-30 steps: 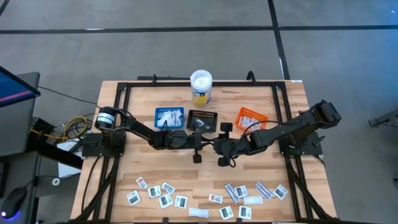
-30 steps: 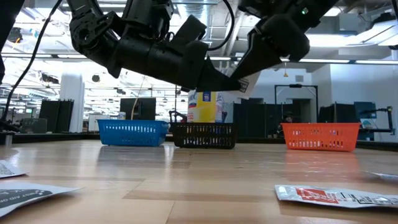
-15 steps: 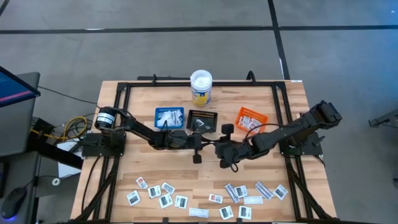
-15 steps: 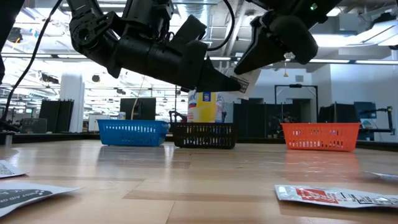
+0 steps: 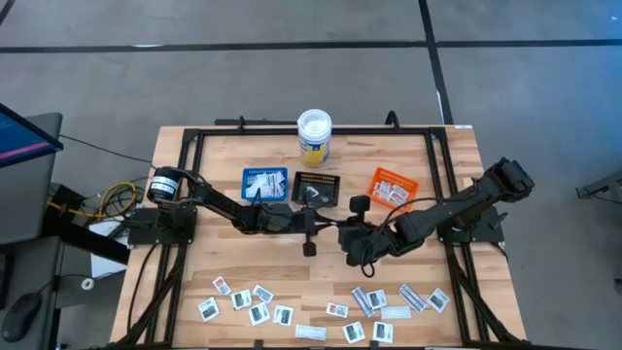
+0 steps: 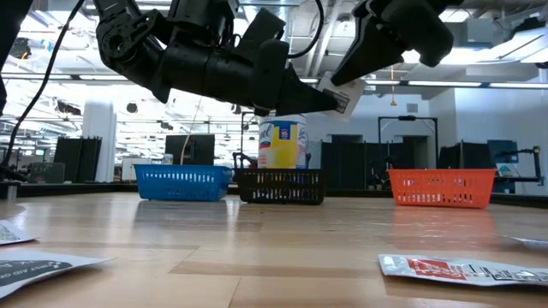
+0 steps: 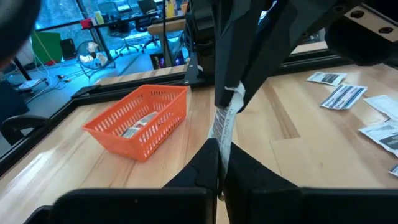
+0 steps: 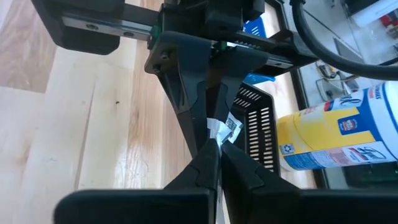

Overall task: Pick & Place First Aid Supplies
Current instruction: Put the black towelette pack into the black bin

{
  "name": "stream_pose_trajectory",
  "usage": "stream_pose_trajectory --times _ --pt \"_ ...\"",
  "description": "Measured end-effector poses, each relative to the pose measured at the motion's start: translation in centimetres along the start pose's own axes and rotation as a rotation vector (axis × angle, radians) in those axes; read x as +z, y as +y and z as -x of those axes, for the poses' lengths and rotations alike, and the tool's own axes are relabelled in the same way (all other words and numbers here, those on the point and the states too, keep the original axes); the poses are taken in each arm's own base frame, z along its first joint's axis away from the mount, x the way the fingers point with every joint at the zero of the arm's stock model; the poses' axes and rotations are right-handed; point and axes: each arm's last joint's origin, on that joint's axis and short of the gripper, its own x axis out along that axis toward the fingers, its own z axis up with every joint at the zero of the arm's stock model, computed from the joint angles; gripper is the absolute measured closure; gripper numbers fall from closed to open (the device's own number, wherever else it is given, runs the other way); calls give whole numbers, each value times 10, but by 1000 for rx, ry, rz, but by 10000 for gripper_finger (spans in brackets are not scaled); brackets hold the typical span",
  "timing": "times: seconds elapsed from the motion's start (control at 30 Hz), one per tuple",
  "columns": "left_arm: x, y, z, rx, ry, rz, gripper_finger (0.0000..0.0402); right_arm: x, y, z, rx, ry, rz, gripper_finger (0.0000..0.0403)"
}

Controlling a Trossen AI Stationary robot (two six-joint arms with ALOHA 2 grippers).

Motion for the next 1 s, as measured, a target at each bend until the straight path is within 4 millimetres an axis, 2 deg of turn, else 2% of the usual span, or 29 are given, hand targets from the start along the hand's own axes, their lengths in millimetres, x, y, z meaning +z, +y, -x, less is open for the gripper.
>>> stream_pose_trajectory --times 0.33,0.43,0.63,0.83,1.0 --pt "-3 0 0 10 25 -5 395 -2 0 0 -19 20 19 393" --pt "-15 -1 1 5 99 -24 395 -2 -1 2 -32 26 26 397" --pt "-14 2 1 53 117 -28 396 -4 -2 2 -54 38 37 401" --pt "-11 0 1 47 97 -23 395 -6 -2 0 -18 60 -30 395" --pt "-11 1 1 51 93 -22 394 -10 -4 -5 71 103 -63 374"
